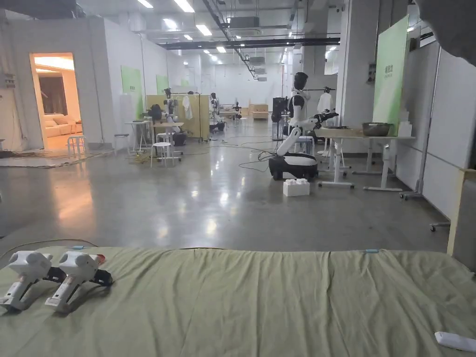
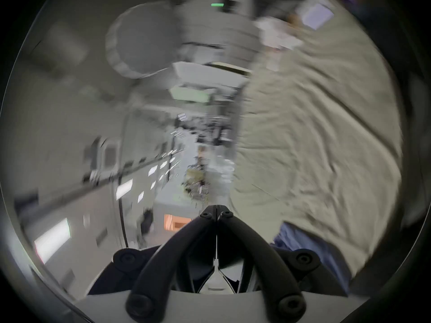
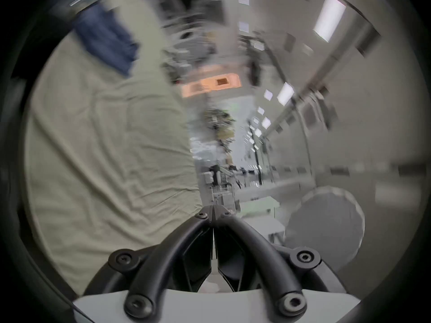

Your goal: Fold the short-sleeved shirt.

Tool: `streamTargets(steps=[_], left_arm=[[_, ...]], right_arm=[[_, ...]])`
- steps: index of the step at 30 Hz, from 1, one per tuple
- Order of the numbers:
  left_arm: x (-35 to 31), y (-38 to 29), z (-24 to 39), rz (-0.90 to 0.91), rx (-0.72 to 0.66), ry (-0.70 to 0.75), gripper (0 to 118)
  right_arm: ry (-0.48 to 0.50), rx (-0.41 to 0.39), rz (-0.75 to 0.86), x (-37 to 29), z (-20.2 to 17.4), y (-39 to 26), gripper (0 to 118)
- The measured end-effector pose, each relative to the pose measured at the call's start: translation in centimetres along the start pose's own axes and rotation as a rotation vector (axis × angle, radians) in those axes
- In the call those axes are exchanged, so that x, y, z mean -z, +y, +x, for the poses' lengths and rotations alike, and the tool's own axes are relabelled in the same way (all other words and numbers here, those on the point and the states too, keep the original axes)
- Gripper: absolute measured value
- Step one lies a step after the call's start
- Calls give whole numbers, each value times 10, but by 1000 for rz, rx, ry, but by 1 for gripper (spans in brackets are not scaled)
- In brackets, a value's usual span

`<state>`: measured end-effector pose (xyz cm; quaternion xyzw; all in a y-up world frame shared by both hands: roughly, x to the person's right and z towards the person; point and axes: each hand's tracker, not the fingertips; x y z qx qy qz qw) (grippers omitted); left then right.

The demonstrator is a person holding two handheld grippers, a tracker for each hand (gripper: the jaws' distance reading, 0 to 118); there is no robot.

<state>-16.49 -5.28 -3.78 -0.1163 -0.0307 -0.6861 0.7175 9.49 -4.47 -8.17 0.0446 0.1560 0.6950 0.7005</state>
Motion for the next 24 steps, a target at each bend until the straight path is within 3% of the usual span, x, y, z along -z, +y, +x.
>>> streamTargets(steps=[2, 3, 5, 7, 10, 14, 16, 17, 18, 19, 24], left_arm=[[1, -3, 25, 51, 124, -61, 0], [5, -3, 32, 33, 129, -45, 0], [8, -1, 21, 40, -7, -49, 0], [10, 3, -12, 24, -287, 2, 0], [5, -10, -76, 43, -816, 79, 0], [-9, -73, -112, 222, -1533, 46, 0], [-14, -86, -109, 288, -1731, 22, 0], [-14, -88, -105, 249, -1720, 36, 0], [-15, -85, -104, 217, -1680, 49, 0], [-15, -82, -103, 194, -1651, 51, 0], [-21, -76, -108, 221, -1610, 42, 0]], right_arm=[[73, -91, 32, -3, -18, 1, 0], [56, -123, 54, -3, -24, -1, 0], [37, -79, 14, 3, -23, 1, 0], [15, 156, -41, 7, -2, -6, 0], [-67, 600, -79, 6, 42, -18, 0], [-168, 1309, -86, 1, 75, -66, 0], [-153, 1617, -54, -4, 70, -88, 0], [-145, 1731, -44, -8, 67, -94, 0], [-140, 1799, -48, -9, 63, -100, 0], [-142, 1806, -59, -9, 61, -102, 0], [-145, 1710, -41, -15, 64, -93, 0]])
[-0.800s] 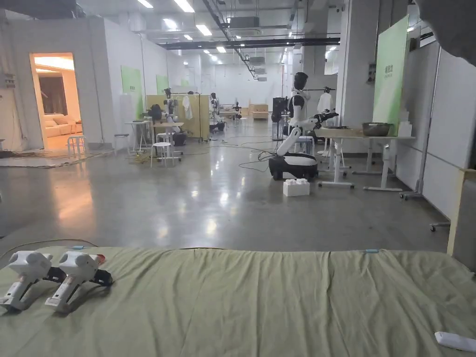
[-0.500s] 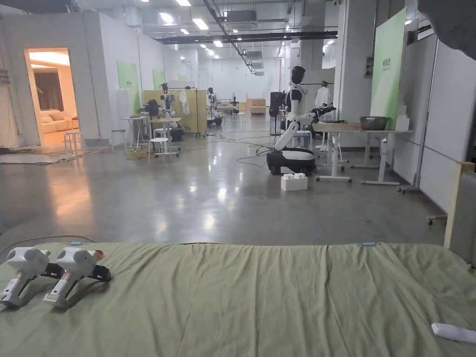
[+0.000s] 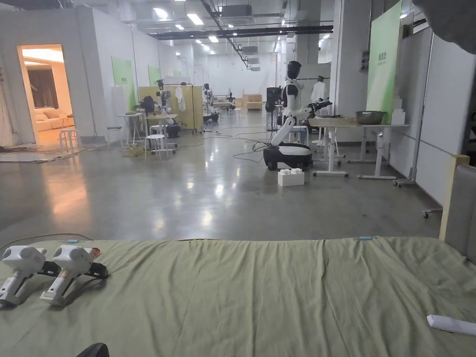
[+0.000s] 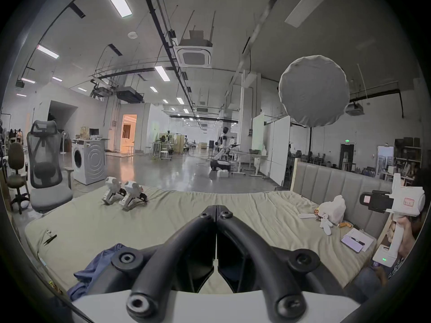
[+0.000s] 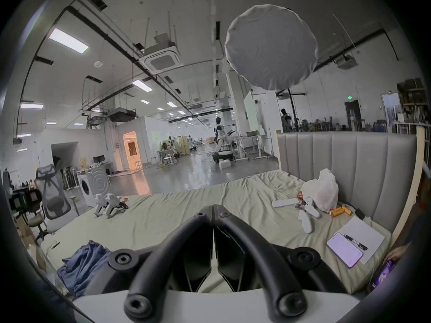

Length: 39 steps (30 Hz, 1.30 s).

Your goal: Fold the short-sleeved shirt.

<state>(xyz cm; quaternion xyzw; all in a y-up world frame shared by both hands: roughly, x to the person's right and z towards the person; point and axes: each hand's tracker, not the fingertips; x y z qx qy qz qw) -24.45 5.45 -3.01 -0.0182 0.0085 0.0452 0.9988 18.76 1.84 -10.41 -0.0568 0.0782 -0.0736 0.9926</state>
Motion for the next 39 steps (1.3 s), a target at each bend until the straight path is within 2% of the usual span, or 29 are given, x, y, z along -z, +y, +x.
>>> streamTargets(steps=[9, 39], left_arm=[[-3, 5, 6, 19, 17, -3, 0], [-7, 0, 6, 6, 22, -23, 0]], right_arm=[[41, -56, 24, -4, -15, 1, 0], [87, -73, 15, -7, -26, 4, 0]])
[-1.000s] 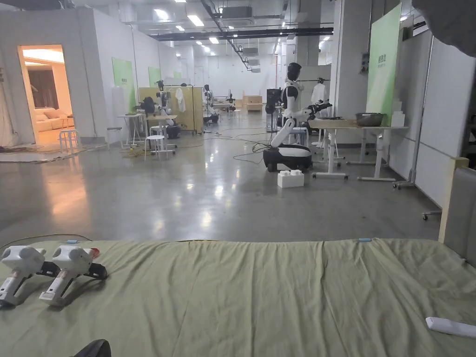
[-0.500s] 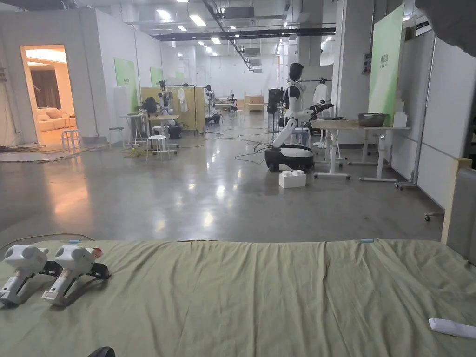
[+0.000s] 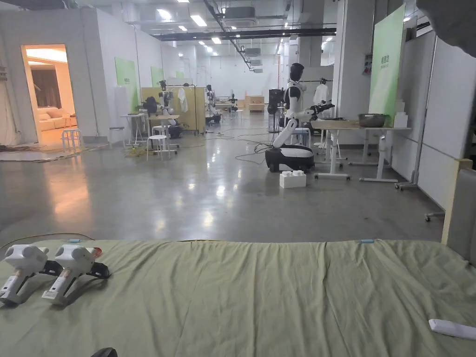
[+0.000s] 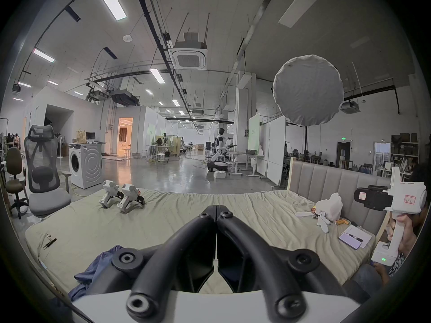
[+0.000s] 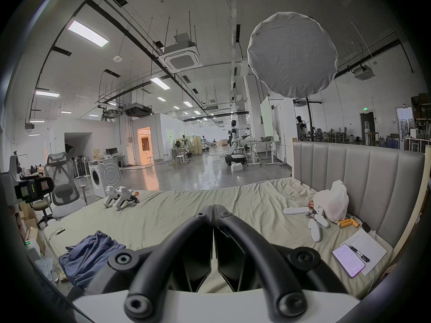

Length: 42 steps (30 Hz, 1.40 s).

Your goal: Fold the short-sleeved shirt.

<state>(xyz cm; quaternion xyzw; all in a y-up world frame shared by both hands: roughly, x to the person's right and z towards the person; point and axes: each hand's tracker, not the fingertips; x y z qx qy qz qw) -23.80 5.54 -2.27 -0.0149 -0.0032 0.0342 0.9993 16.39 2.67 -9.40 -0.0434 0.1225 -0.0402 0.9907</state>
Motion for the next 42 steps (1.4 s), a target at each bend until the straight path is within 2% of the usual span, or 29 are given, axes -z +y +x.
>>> streamTargets(steps=[28, 42], left_arm=[[0, -1, 5, -8, 4, -15, 0], [0, -2, -6, -48, -12, 4, 0]], right_arm=[[11, 18, -4, -5, 1, -2, 0], [18, -6, -6, -6, 0, -2, 0]])
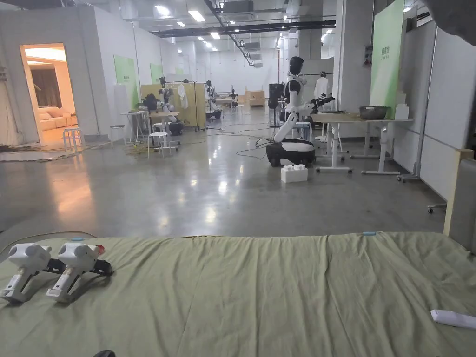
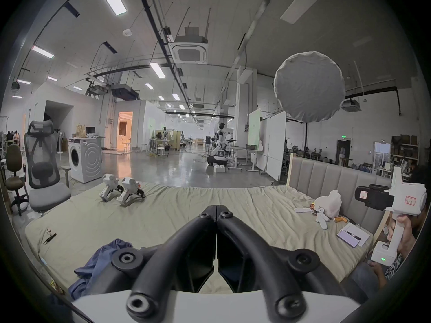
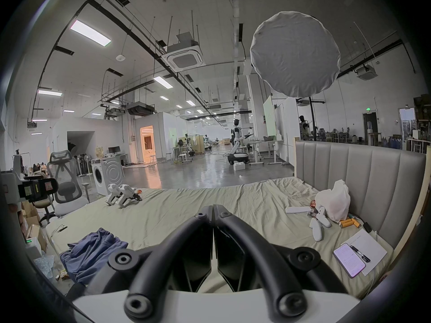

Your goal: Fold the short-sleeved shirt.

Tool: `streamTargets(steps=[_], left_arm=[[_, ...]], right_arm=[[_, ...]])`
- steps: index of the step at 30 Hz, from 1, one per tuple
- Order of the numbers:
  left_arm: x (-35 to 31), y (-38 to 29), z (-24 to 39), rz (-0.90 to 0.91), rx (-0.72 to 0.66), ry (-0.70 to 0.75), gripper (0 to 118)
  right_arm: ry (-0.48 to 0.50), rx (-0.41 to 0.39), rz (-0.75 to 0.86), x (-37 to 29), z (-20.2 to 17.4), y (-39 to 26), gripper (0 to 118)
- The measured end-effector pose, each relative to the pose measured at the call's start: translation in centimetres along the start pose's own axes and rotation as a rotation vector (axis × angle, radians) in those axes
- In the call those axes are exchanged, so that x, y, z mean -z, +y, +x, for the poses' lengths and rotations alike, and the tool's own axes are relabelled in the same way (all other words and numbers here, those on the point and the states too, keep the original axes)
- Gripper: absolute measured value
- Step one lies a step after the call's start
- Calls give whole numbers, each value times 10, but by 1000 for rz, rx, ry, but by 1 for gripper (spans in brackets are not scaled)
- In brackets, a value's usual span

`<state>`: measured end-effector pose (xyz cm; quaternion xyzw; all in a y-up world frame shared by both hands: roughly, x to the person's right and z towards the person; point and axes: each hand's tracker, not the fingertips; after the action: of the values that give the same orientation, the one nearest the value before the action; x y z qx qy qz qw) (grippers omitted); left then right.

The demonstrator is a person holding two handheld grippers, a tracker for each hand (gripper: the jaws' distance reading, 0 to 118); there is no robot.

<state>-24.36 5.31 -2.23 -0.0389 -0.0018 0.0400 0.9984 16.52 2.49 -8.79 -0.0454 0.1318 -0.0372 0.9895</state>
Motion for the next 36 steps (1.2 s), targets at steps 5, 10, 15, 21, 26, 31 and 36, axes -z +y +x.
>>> streamTargets(steps=[5, 10, 15, 21, 26, 31, 36], left_arm=[[-3, -7, -36, -64, -40, 69, 9], [6, -22, -85, -221, -62, 138, 55], [35, -59, -137, -403, -152, 143, 86], [94, -134, -187, -580, -221, 200, 103], [153, -200, -219, -685, -201, 265, 101], [186, -244, -241, -787, -206, 344, 93], [184, -237, -226, -771, -147, 316, 57]], right_arm=[[3, 5, -18, 1, 3, -6, 0], [12, 39, -60, 8, 4, -18, 0], [19, 39, -108, 12, 1, -31, 0], [13, 31, -209, 27, -2, -52, 0], [-3, 15, -299, 40, -4, -68, 0], [-18, 10, -368, 47, -6, -80, 0], [-11, 8, -405, 46, -7, -88, 0]])
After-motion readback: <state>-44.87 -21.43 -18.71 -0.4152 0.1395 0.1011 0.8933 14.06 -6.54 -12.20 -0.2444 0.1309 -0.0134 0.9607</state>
